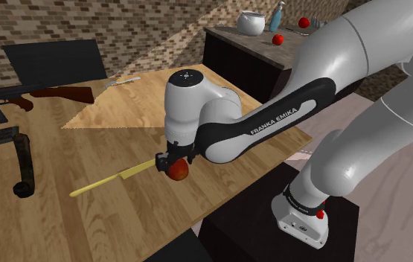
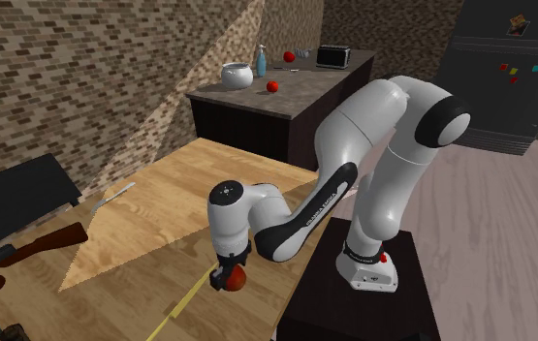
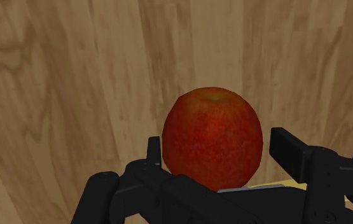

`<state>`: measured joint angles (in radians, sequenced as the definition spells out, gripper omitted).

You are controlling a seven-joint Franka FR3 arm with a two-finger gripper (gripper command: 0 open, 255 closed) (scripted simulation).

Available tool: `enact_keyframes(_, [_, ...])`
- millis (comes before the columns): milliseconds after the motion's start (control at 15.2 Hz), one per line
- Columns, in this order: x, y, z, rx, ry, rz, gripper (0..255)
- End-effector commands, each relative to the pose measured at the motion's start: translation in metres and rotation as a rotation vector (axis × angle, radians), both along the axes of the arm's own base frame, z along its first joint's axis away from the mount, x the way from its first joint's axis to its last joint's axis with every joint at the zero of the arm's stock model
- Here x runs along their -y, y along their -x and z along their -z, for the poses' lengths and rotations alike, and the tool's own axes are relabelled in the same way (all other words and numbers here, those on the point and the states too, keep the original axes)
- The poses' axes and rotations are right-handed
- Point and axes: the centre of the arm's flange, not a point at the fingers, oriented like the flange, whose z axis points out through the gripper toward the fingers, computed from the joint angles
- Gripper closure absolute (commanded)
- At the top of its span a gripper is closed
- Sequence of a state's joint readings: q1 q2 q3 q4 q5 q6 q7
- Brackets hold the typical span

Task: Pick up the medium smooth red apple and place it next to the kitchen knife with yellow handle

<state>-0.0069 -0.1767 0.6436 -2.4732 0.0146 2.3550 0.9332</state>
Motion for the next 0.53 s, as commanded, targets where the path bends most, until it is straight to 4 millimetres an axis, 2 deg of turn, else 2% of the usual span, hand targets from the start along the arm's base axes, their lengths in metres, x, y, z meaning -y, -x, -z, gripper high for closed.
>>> enact_keyframes(0, [0.0, 0.0, 0.0, 0.0, 0.0, 0.0, 0])
enact_keyframes(264, [0.0, 0.0, 0.0, 0.0, 0.0, 0.0, 0])
enact_keyframes(462, [-0.002, 0.003, -0.039, 0.0, 0.0, 0.0, 0])
